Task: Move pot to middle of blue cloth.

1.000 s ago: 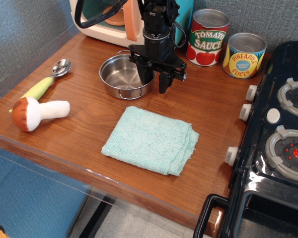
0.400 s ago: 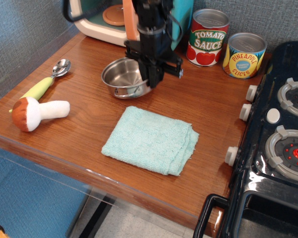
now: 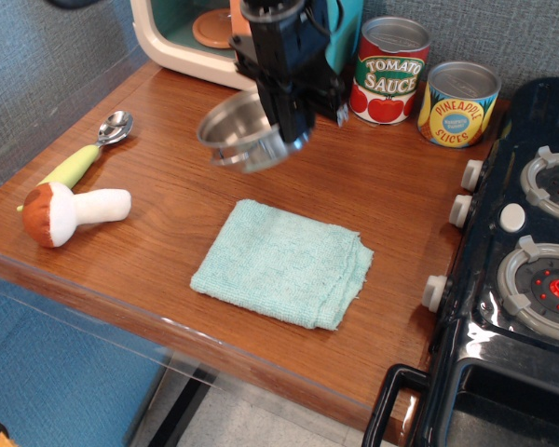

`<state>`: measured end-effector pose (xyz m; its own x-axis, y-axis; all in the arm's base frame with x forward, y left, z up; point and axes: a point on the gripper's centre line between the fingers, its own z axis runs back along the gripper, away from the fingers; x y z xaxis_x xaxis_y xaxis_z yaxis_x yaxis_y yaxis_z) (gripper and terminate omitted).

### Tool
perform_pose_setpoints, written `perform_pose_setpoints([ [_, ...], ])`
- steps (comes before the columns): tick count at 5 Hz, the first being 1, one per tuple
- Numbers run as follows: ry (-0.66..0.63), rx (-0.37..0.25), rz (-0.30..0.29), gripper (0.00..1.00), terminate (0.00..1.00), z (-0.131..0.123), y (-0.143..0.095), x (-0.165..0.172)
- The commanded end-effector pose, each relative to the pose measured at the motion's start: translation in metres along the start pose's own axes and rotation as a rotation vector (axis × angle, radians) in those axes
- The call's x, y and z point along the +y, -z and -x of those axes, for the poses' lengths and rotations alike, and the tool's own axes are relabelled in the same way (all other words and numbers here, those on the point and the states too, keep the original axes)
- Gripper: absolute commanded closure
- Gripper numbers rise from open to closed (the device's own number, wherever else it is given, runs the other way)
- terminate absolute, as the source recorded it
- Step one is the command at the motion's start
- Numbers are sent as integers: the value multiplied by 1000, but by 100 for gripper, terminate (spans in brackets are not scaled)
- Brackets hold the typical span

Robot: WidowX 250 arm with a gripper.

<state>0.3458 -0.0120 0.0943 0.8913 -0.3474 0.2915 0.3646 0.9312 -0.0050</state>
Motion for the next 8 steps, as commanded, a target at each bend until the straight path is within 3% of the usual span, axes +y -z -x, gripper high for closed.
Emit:
perform_pose_setpoints([
  [1, 188, -12, 14, 100, 0, 23, -18, -47],
  [3, 256, 42, -10, 100, 0, 39, -12, -64],
  [5, 261, 110, -34, 100, 0, 56, 1, -59],
  [7, 250, 130, -19, 100, 0, 59, 9, -57],
  [8, 226, 121, 3, 0, 0, 60, 10, -57],
])
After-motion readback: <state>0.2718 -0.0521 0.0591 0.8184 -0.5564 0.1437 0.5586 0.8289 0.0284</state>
